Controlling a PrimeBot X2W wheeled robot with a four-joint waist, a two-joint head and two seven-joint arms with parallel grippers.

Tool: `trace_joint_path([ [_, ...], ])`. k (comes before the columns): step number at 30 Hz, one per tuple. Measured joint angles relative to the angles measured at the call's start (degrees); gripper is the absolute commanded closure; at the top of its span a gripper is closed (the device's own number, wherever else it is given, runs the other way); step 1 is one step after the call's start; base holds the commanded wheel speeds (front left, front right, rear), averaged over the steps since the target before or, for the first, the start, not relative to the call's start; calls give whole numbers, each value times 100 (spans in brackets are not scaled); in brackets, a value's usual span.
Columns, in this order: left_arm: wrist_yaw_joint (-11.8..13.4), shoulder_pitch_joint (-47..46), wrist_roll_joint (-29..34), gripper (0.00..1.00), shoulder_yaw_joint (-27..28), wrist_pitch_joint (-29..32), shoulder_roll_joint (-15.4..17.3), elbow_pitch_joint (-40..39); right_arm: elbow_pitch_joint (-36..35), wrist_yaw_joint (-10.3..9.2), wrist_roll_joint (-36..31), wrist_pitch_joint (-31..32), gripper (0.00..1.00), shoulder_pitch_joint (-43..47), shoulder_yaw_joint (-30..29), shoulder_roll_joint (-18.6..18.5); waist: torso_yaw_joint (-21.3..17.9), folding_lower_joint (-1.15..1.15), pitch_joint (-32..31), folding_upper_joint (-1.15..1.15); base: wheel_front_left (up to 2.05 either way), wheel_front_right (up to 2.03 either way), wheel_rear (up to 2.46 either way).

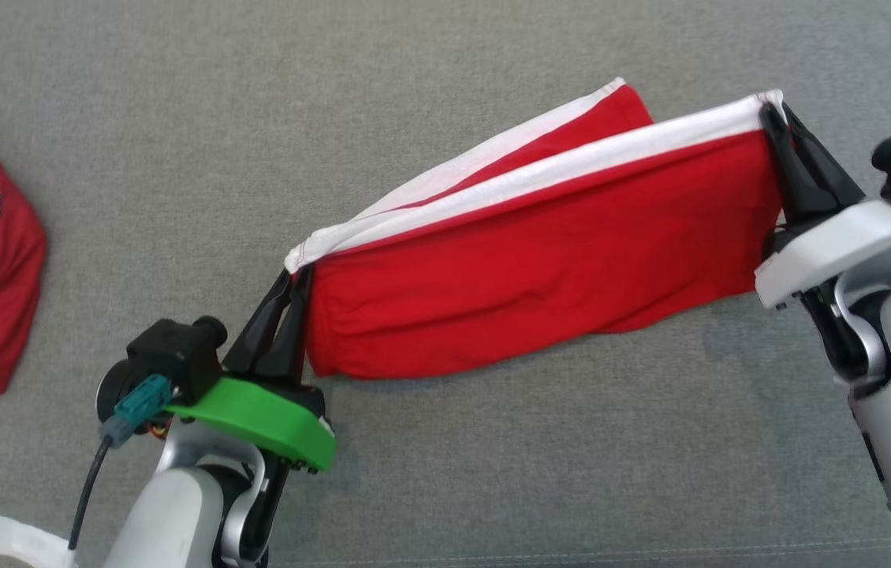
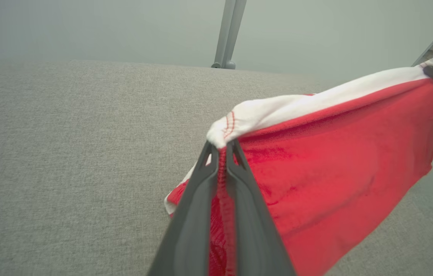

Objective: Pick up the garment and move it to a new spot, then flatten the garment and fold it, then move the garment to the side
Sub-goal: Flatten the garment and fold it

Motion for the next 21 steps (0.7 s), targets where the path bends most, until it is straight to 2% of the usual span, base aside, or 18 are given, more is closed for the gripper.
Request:
trace_joint_path([
  [4,-86,-377,-35,100,-68,-138,-154,408,905,-1,148,-218,100,-832,547,-92,241,0,256,0,0,0,0],
  [5,-134,-494,-40,100,-104,-210,-198,614,1334,-1,245,-360,100,-1151,792,-94,355,0,365,0,0,0,0],
  [11,-253,-781,-63,99,-294,-383,-358,1117,2493,-1,497,-802,100,-1740,1317,-89,624,0,614,0,0,0,0],
  [12,-259,-813,-87,75,-309,-388,-372,1184,2638,-1,561,-866,100,-1809,1383,-85,653,0,645,0,0,0,0],
  [13,-268,-833,-100,13,-322,-399,-386,1241,2755,-2,601,-937,100,-1872,1456,-76,673,0,671,0,0,0,0],
  [14,-276,-844,-100,0,-332,-438,-394,1294,2867,-2,634,-1025,58,-1928,1534,-68,685,0,692,0,0,0,0],
  [15,-276,-851,-98,0,-332,-461,-398,1336,2944,-2,648,-1131,1,-1974,1608,-59,686,0,702,0,0,0,0],
  [21,-164,-843,-70,0,-246,-862,-410,1356,3203,-1,673,-1541,0,-2018,1653,-53,599,0,615,0,0,0,0],
])
